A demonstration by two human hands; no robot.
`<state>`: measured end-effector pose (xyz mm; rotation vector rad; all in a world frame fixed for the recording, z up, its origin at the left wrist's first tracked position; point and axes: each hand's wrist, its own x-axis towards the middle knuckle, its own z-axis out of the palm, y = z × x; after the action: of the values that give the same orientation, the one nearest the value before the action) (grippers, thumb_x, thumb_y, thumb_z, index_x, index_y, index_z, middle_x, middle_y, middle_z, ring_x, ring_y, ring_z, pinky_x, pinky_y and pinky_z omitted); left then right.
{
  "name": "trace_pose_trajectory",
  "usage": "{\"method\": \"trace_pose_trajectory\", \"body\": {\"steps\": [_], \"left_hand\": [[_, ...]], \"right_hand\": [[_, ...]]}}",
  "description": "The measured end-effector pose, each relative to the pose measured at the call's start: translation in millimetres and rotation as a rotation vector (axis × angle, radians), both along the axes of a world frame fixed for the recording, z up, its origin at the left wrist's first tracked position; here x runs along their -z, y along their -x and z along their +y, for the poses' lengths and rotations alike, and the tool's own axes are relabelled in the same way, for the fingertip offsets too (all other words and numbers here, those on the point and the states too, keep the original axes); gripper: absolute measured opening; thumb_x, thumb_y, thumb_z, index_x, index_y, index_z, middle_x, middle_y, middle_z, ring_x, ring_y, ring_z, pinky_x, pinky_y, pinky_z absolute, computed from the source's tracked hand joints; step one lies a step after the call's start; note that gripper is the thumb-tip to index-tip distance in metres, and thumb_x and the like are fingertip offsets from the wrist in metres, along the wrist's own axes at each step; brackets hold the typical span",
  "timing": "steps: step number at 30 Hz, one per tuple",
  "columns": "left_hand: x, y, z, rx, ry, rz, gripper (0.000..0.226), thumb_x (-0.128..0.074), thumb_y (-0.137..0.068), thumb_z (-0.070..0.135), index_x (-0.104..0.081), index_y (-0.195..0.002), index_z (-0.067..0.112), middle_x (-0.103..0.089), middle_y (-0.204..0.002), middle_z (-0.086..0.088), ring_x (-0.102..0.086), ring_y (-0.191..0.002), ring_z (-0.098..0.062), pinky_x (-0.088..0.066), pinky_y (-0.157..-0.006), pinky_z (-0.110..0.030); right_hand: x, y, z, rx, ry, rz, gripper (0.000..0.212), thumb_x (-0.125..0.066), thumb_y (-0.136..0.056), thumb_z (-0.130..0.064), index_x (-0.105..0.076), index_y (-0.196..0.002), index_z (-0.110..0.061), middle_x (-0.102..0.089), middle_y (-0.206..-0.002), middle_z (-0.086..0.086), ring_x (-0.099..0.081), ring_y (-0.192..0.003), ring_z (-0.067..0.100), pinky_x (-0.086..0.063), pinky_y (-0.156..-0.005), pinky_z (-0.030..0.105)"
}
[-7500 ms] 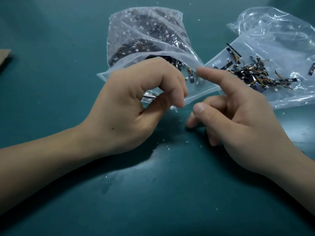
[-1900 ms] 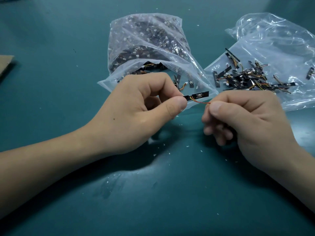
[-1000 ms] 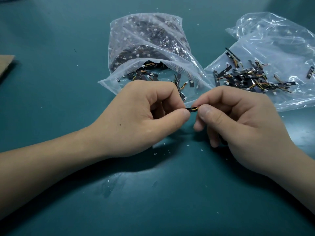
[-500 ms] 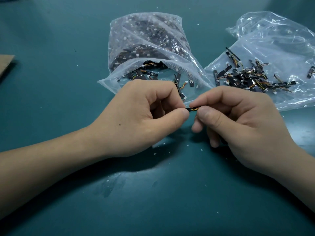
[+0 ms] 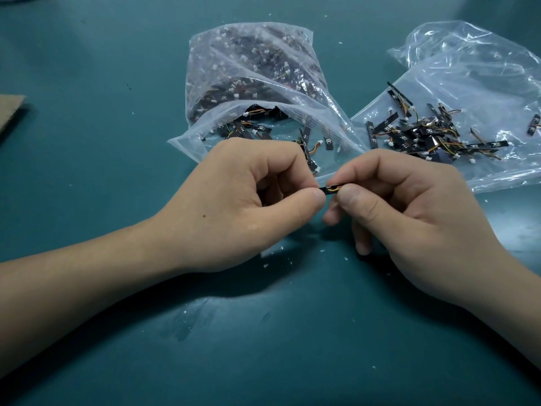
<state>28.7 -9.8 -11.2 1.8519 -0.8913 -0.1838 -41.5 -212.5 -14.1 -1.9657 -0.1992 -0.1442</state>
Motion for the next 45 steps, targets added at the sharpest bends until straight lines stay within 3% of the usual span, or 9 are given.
{"method": "trace_pose_trajectory", "body": {"steps": [12, 23, 27, 31, 39, 45], "left_hand": [[-0.7, 0.6, -0.2, -0.007, -0.011, -0.021, 0.015, -0.071, -0.089, 0.016, -0.066, -0.075, 0.015, -0.054, -0.056, 0.013, -0.044, -0.048, -0.002, -0.034, -0.051, -0.011], [-1.1, 3.1, 0.3, -0.021, 0.002, -0.060, 0.015, -0.069, -0.087, 0.013, -0.064, -0.073, 0.015, -0.056, -0.058, 0.006, -0.045, -0.050, -0.004, -0.036, -0.050, -0.016], [-0.6, 1.6, -0.1, -0.046, -0.002, -0.095, 0.016, -0.067, -0.089, 0.013, -0.061, -0.074, 0.013, -0.056, -0.059, -0.001, -0.048, -0.051, -0.015, -0.038, -0.049, -0.024], [-0.8, 0.8, 0.3, -0.029, -0.011, -0.069, 0.016, -0.067, -0.090, 0.014, -0.061, -0.075, 0.015, -0.055, -0.059, 0.002, -0.045, -0.050, -0.007, -0.036, -0.051, -0.018], [-1.1, 1.7, 0.1, -0.036, -0.023, -0.103, 0.015, -0.067, -0.089, 0.014, -0.061, -0.075, 0.017, -0.056, -0.059, 0.004, -0.046, -0.051, -0.007, -0.037, -0.052, -0.017], [-2.2, 2.2, 1.9, -0.001, -0.031, -0.135, 0.016, -0.068, -0.089, 0.012, -0.062, -0.074, 0.013, -0.055, -0.058, 0.003, -0.047, -0.050, -0.010, -0.037, -0.051, -0.018]], "right_hand": [[-0.3, 1.4, -0.4, -0.001, 0.012, -0.012, 0.010, -0.061, -0.097, -0.020, -0.067, -0.096, -0.027, -0.076, -0.078, -0.005, -0.060, -0.047, 0.012, -0.050, -0.050, 0.021], [-0.6, 1.7, -0.1, -0.034, 0.039, -0.023, 0.009, -0.061, -0.098, -0.017, -0.066, -0.099, -0.025, -0.077, -0.081, -0.006, -0.060, -0.046, 0.013, -0.048, -0.050, 0.018], [-0.2, 1.8, 1.0, -0.017, -0.003, -0.005, 0.006, -0.064, -0.097, -0.023, -0.067, -0.097, -0.028, -0.077, -0.081, -0.004, -0.061, -0.050, 0.009, -0.050, -0.050, 0.018], [-0.8, 0.5, 0.6, -0.009, 0.036, -0.010, 0.009, -0.060, -0.094, -0.038, -0.065, -0.093, -0.031, -0.077, -0.082, -0.006, -0.062, -0.049, 0.013, -0.050, -0.051, 0.022], [-1.3, 2.0, 0.2, 0.007, 0.047, -0.031, 0.007, -0.065, -0.096, -0.023, -0.066, -0.090, -0.027, -0.077, -0.081, -0.005, -0.061, -0.048, 0.014, -0.050, -0.050, 0.024], [-1.7, 3.9, 1.8, 0.013, 0.085, -0.039, 0.009, -0.065, -0.094, -0.026, -0.065, -0.086, -0.023, -0.076, -0.078, -0.006, -0.062, -0.051, 0.017, -0.051, -0.051, 0.030]]}}
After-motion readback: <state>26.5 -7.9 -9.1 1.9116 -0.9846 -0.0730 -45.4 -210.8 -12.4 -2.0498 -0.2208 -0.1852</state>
